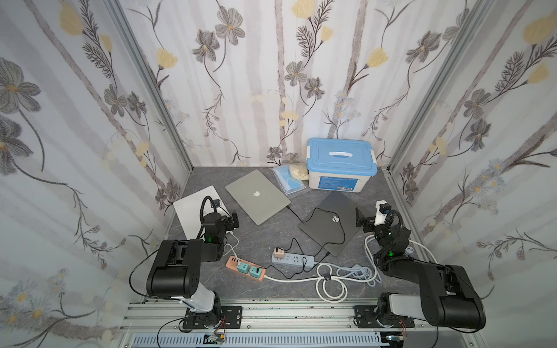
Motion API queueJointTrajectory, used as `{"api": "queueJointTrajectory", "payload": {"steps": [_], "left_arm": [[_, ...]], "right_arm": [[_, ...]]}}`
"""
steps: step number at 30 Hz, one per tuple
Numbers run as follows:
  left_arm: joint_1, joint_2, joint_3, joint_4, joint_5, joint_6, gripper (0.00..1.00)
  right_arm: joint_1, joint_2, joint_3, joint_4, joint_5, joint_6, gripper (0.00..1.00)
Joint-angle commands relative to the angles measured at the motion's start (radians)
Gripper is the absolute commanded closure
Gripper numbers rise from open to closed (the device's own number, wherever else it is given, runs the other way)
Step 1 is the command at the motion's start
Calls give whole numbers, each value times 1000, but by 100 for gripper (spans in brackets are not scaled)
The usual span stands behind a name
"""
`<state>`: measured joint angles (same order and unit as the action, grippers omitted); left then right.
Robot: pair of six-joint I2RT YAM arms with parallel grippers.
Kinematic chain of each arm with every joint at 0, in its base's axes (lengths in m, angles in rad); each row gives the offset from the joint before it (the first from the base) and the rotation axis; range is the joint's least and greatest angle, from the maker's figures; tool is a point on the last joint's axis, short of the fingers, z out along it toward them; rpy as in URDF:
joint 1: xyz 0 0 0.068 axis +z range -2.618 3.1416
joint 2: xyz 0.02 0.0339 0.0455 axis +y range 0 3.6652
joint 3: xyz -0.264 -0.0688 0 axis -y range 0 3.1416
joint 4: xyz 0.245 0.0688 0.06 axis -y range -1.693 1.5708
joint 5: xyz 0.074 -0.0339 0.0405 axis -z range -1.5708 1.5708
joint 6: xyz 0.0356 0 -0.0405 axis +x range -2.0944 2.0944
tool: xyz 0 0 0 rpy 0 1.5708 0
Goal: Unplug the laptop charger
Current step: Remove the charging cable from the laptop.
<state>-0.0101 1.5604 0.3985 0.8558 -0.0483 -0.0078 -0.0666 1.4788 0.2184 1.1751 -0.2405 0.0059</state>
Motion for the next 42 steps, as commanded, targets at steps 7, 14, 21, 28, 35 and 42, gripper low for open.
{"api": "queueJointTrajectory", "payload": {"steps": [7, 14, 21, 28, 35, 42], "left_arm": [[1, -1, 7, 10, 7, 0, 0], [0, -31, 38, -74, -11, -4, 0], [-46, -189, 259, -630, -255, -189, 0], [-70, -255, 505, -1150, -206, -473, 0], [-52, -290, 579, -1373, -22, -486, 0], [18, -260, 597, -1450, 117, -516, 0]], "right_arm": [[1, 1, 2, 44, -5, -12, 0], [4, -34, 28, -27, 105, 28, 0], [51, -234, 201, -484, 181, 88, 0], [194, -299, 439, -875, 150, 170, 0], [447, -103, 709, -1056, 66, 191, 0], [652, 179, 910, -1065, -19, 220, 0]]}}
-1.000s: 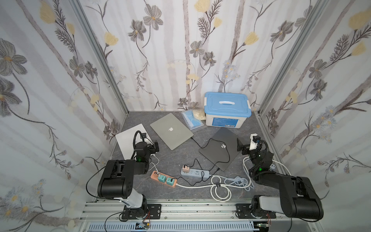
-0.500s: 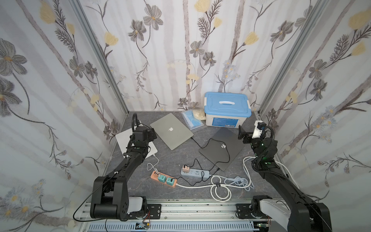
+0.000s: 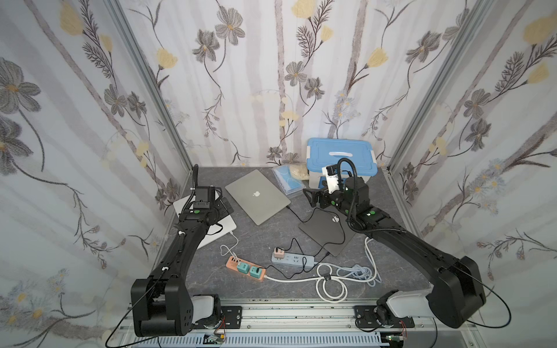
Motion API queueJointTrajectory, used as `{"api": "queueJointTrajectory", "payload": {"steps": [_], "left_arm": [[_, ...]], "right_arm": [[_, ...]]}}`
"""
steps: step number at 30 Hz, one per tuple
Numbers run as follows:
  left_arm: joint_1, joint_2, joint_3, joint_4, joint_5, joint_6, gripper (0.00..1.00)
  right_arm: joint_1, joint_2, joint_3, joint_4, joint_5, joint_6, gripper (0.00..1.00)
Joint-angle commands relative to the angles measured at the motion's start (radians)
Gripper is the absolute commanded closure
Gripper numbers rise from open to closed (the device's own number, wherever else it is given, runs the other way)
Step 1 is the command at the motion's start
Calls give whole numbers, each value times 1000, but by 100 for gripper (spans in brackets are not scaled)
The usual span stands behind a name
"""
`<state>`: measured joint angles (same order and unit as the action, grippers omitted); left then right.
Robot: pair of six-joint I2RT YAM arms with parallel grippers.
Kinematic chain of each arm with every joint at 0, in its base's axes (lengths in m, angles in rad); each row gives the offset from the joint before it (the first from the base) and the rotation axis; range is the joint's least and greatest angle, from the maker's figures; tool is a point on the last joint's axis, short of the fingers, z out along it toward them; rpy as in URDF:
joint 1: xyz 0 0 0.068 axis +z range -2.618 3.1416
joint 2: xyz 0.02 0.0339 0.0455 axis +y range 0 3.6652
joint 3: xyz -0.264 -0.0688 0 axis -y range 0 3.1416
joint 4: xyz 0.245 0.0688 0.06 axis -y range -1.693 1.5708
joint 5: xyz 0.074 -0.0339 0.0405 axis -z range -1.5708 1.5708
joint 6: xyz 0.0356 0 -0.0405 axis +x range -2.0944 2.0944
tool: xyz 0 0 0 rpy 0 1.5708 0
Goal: Unplug the laptop charger
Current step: Remove the charging cable from the laptop.
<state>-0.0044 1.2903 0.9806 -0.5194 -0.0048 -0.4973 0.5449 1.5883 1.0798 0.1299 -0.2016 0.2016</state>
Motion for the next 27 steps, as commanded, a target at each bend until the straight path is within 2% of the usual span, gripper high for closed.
{"api": "queueJointTrajectory", "payload": {"steps": [1, 5, 9, 12, 18, 21, 27], "left_arm": [[20, 10, 12, -78, 80, -27, 0], [72, 22, -7, -77, 137, -53, 0], [117, 30, -29, -78, 136, -57, 0], [158, 44, -67, -46, 193, -74, 0], [219, 95, -134, 53, 279, -137, 0], [228, 117, -138, 76, 284, -150, 1], [234, 127, -159, 101, 272, -156, 2]], "right_arm": [[64, 99, 72, -16, -72, 31, 0], [153, 241, 188, -10, -119, 52, 0], [220, 386, 331, -36, -156, 61, 0], [271, 474, 420, -48, -179, 69, 0], [334, 709, 696, -148, -237, 75, 1], [355, 825, 845, -219, -248, 77, 3], [360, 988, 1027, -320, -259, 80, 7]]}}
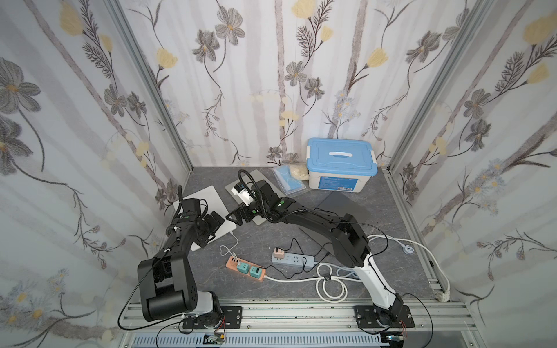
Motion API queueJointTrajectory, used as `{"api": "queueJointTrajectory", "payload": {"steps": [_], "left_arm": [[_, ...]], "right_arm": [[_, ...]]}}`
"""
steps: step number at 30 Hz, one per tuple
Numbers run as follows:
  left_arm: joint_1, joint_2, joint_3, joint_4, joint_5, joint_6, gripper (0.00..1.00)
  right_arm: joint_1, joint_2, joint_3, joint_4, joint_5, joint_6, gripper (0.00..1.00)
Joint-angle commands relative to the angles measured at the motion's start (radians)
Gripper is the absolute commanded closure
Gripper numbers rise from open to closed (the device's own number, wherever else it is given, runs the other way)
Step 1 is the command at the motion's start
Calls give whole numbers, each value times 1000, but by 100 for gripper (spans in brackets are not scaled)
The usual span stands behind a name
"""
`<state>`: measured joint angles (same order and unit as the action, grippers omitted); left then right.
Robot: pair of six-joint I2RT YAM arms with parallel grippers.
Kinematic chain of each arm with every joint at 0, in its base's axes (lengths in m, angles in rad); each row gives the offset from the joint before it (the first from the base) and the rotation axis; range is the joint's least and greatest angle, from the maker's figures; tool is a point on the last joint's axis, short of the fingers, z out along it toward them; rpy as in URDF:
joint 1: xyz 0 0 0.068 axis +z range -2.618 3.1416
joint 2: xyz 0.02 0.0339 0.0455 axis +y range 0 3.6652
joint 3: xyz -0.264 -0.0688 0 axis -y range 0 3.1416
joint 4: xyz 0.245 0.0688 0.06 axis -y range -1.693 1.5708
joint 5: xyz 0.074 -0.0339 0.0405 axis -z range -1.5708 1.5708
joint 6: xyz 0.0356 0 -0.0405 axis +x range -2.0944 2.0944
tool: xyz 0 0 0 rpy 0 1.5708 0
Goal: Unplug the laptop charger
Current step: Remove the charging cable from the laptop.
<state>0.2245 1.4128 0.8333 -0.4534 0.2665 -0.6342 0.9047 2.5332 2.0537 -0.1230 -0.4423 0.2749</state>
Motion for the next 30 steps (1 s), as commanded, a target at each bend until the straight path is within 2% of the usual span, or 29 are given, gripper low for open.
{"api": "queueJointTrajectory", "payload": {"steps": [1, 16, 30], "left_arm": [[8, 7, -18, 43, 0, -21, 3], [21, 11, -137, 167, 11, -79, 5], [22, -55, -210, 229, -1, -116, 6]], "right_arm": [[-1, 62, 76, -83, -21, 1, 8], [23, 178, 114, -162, -14, -19, 20], [56, 202, 117, -210, -4, -16, 38]]}}
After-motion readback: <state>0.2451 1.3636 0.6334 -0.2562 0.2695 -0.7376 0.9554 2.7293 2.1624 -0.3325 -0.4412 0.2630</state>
